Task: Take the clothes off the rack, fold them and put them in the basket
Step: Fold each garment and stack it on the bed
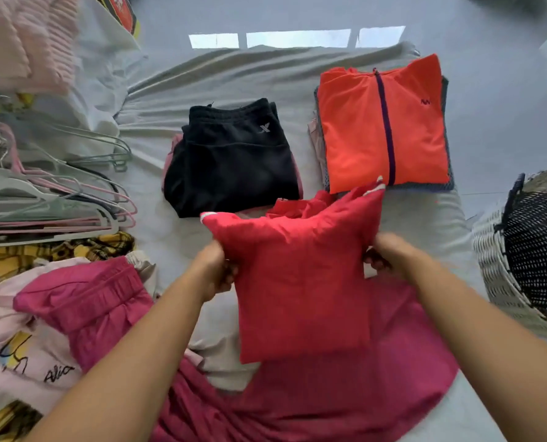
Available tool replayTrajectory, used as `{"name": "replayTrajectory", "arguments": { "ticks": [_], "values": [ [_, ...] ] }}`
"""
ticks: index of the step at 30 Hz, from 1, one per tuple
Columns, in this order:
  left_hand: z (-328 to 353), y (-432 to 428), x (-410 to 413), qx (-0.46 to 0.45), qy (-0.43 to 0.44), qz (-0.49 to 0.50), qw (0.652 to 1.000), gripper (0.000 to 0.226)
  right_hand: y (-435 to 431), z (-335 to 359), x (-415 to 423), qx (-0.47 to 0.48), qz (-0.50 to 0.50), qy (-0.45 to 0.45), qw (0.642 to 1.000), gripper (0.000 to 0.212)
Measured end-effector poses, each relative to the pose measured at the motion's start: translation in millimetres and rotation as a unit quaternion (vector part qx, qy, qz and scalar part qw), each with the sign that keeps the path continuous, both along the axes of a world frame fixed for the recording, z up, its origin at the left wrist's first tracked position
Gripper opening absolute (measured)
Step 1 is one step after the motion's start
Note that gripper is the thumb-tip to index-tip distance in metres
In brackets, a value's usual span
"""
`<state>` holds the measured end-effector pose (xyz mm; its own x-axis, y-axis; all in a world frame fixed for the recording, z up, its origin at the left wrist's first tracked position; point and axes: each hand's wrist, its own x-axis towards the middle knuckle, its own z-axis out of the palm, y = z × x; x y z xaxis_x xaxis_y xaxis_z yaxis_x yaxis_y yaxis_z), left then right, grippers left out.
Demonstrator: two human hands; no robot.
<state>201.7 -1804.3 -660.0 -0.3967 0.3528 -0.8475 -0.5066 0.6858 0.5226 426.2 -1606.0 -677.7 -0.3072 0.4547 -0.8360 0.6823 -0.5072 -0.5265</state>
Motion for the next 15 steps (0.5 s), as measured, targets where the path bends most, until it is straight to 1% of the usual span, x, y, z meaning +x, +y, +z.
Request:
{"name": "replayTrajectory", "arguments": {
  "ticks": [2, 3, 4, 5, 6, 7, 8, 9, 10, 11, 12, 13, 14, 15],
  "values": [
    [-14.3, 10.7, -3.7, -0.012, 0.041, 0.031, 0.999, 0.052, -8.8, -6.6, -15.8, 0.035, -0.066, 0.042, 0.996, 0.041],
    [-20.8, 14.4, -4.7, -0.007, 0.060, 0.063, 0.996, 0.057, -13.0, -11.6, -23.1, 0.037, -0.127, 0.077, 0.988, 0.041],
    [-29.1, 18.0, -6.3, 0.020, 0.053, 0.104, 0.993, 0.061, -18.2, -15.0, -26.9, 0.028, -0.180, 0.125, 0.975, 0.043],
    [-33.4, 20.1, -6.6, 0.066, 0.033, 0.138, 0.988, 0.064, -20.6, -23.4, -24.6, 0.023, -0.212, 0.168, 0.963, 0.049],
    [-35.9, 21.8, -8.1, 0.112, 0.008, 0.167, 0.980, 0.068, -22.5, -26.1, -24.4, 0.024, -0.226, 0.200, 0.953, 0.062],
    [-35.7, 23.8, -9.0, 0.151, -0.005, 0.173, 0.973, 0.073, -20.9, -28.2, -24.0, 0.043, -0.211, 0.208, 0.954, 0.076],
    [-36.9, 25.3, -8.7, 0.177, 0.006, 0.157, 0.972, 0.080, -19.4, -29.2, -25.0, 0.067, -0.201, 0.214, 0.953, 0.081],
    [-39.6, 26.7, -8.9, 0.197, 0.024, 0.140, 0.970, 0.080, -17.4, -33.6, -25.2, 0.090, -0.191, 0.208, 0.955, 0.078],
    [-42.0, 29.1, -8.8, 0.214, 0.044, 0.128, 0.967, 0.072, -17.9, -34.3, -25.9, 0.095, -0.193, 0.210, 0.954, 0.075],
    [-40.7, 31.0, -6.8, 0.231, 0.055, 0.119, 0.964, 0.062, -17.5, -36.9, -23.6, 0.095, -0.188, 0.211, 0.955, 0.076],
    [-40.0, 33.5, -6.0, 0.240, 0.071, 0.109, 0.962, 0.053, -16.8, -34.6, -23.1, 0.104, -0.184, 0.204, 0.956, 0.078],
    [-40.0, 38.3, -5.6, 0.234, 0.100, 0.101, 0.962, 0.047, -14.6, -36.2, -23.7, 0.122, -0.178, 0.189, 0.958, 0.075],
    [-46.3, 42.6, -6.6, 0.208, 0.146, 0.082, 0.964, 0.043, -11.9, -38.3, -26.7, 0.140, -0.176, 0.176, 0.958, 0.064],
    [-53.8, 46.6, -7.4, 0.170, 0.191, 0.059, 0.965, 0.042, -9.6, -44.3, -30.1, 0.168, -0.169, 0.148, 0.960, 0.048]
  ]
}}
